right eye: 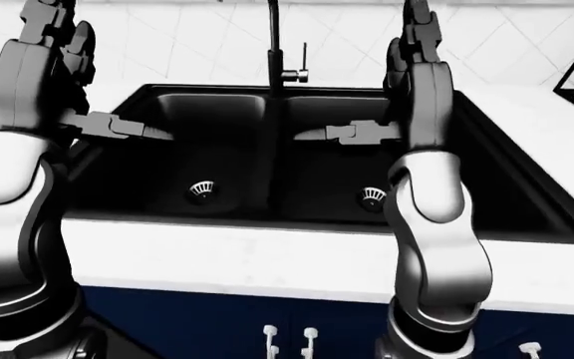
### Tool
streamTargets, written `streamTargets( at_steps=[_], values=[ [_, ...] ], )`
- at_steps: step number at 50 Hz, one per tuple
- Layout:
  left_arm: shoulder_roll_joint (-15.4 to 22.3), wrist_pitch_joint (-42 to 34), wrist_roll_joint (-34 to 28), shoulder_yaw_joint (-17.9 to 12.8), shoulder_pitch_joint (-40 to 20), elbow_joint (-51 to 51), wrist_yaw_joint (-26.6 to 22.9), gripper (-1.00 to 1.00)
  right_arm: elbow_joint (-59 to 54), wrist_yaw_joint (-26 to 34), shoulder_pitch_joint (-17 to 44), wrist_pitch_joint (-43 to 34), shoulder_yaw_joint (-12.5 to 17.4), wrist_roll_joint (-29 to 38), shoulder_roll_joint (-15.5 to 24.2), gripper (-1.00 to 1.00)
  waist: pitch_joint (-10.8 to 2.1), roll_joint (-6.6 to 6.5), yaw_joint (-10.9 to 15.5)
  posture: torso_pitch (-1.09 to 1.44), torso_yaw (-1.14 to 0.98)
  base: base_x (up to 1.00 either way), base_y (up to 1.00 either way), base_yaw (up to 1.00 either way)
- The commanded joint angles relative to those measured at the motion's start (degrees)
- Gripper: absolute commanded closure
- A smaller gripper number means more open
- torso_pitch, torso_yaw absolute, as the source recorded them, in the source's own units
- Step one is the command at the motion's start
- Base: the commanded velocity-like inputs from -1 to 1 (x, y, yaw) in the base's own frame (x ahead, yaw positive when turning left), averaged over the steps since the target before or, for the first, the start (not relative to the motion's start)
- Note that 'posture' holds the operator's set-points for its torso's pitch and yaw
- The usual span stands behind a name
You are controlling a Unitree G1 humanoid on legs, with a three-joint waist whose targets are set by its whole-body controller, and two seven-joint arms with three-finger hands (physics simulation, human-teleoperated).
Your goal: Place the pastries on the plates.
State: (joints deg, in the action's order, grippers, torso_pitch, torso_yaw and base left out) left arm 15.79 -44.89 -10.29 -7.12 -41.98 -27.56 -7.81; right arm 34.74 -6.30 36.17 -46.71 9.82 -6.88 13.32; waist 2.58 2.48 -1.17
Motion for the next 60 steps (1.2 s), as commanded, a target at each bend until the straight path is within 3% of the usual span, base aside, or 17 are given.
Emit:
streamTargets(
  at_steps=[1, 3, 6, 7, 9, 10, 20, 22, 23, 26, 28, 31, 33, 34, 35, 45, 60],
  values=[
    [1.1, 1.2, -0.4, -1.2, -2.4, -1.3, 0.2, -1.0, 1.2, 0.1, 2.3, 1.2, -0.3, -0.2, 0.3, -1.0, -2.09, 0.71, 0.6, 0.0, 0.0, 0.0, 0.84, 0.0],
    [0.9, 1.8, -0.6, -0.9, -2.1, -0.9, 0.2, -1.0, 1.2, 0.1, 2.0, 1.5, -0.4, -0.2, 0.2, -1.0, -2.55, 0.92, 0.6, 0.0, 0.0, 0.0, 0.85, 0.0],
    [1.0, 1.6, -0.8, -1.2, -1.9, -1.3, 0.0, -1.0, 1.6, 0.1, 1.7, 1.3, -0.3, -0.3, 0.2, -1.0, -0.92, -1.73, 0.3, 0.0, 0.0, 0.0, 0.85, 0.0],
    [0.9, 1.8, -1.0, -1.1, -1.4, -1.6, -0.1, -1.0, 1.7, 0.0, 1.4, 1.5, -0.3, -0.2, 0.1, -1.0, -0.92, -3.36, 0.3, 0.0, 0.0, 0.0, 0.85, 0.0],
    [0.6, 1.8, -0.9, -1.1, -1.3, -1.7, -0.1, -1.0, 1.8, 0.0, 1.4, 1.5, -0.4, -0.2, 0.0, -1.0, -2.68, -10.26, 1.0, 0.0, 0.0, 0.0, 0.85, 0.0],
    [0.6, 1.9, -1.0, -1.1, -1.2, -1.6, 0.0, -1.0, 1.8, 0.0, 1.3, 1.5, -0.4, -0.2, 0.0, -1.0, -1.1, -5.97, 0.7, 0.0, 0.0, 0.0, 0.85, 0.0],
    [0.3, 2.4, -1.3, -0.9, -0.7, -1.4, 0.0, -1.0, 1.6, 0.0, 1.0, 1.9, -0.5, 0.0, -0.3, -1.0, -0.33, -1.29, 1.2, 0.0, 0.0, 0.0, 0.85, 0.0],
    [0.3, 2.5, -1.4, -0.9, -0.6, -1.4, -0.1, -1.0, 1.6, 0.1, 0.8, 2.0, -0.5, 0.1, -0.3, -1.0, -1.7, 2.12, 0.4, 0.0, 0.0, 0.0, 0.85, 0.0],
    [0.3, 2.4, -1.4, -0.9, -0.6, -1.5, -0.1, -1.0, 1.7, 0.1, 0.8, 1.9, -0.4, 0.1, -0.3, -1.0, -0.55, -0.21, 0.1, 0.0, 0.0, 0.0, 0.85, 0.0],
    [0.2, 2.2, -1.5, -0.9, -0.5, -1.8, -0.2, -1.0, 1.7, 0.2, 0.6, 2.1, -0.5, 0.1, -0.2, -1.0, -2.63, 1.06, 0.5, 0.0, 0.0, 0.0, 0.85, 0.0],
    [0.4, 2.4, -1.7, -0.9, -0.6, -1.6, -0.4, -1.0, 1.5, 0.1, 0.7, 2.1, -0.4, 0.0, -0.3, -1.0, -2.02, 0.21, 0.5, 0.0, 0.0, 0.0, 0.85, 0.0],
    [0.4, 2.4, -1.7, -0.8, -1.2, -1.1, -0.4, -1.0, 1.4, 0.1, 1.1, 1.8, -0.3, -0.2, -0.1, -1.0, -0.99, -3.69, 0.2, 0.0, 0.0, 0.0, 0.85, 0.0],
    [0.4, 2.2, -1.8, -0.7, -1.7, -1.0, -0.6, -1.0, 1.3, 0.2, 1.3, 1.8, -0.3, -0.2, 0.0, -1.0, -3.24, -8.59, 0.0, 0.0, 0.0, 0.0, 0.81, 0.0],
    [0.4, 1.9, -1.8, -0.8, -2.0, -1.0, -0.7, -1.0, 1.3, 0.0, 1.5, 1.8, -0.1, -0.5, -0.2, -1.0, -1.49, -6.38, 1.1, 0.0, 0.0, 0.0, 0.16, 0.0],
    [0.5, 1.9, -1.9, -0.7, -2.1, -0.9, -0.7, -1.0, 1.3, 0.0, 1.5, 1.8, -0.3, -0.6, -0.2, -1.0, -0.84, -7.29, 0.7, 0.0, 0.0, 0.0, 0.0, 0.0],
    [0.2, 2.0, -2.6, -0.6, -1.6, -1.3, -1.1, -1.0, 2.1, 0.6, 0.6, 1.9, -0.4, -0.2, 0.0, -1.0, -1.14, -4.18, 1.4, 0.0, 0.0, 0.0, 0.19, 0.0],
    [-0.4, 3.1, -3.3, -0.4, -0.3, -1.3, -1.2, -1.0, 1.8, -2.3, 0.4, 3.0, 0.6, -3.3, -0.6, -1.0, 0.28, -3.19, 1.6, 0.0, 0.0, 0.0, 0.1, 0.0]
  ],
)
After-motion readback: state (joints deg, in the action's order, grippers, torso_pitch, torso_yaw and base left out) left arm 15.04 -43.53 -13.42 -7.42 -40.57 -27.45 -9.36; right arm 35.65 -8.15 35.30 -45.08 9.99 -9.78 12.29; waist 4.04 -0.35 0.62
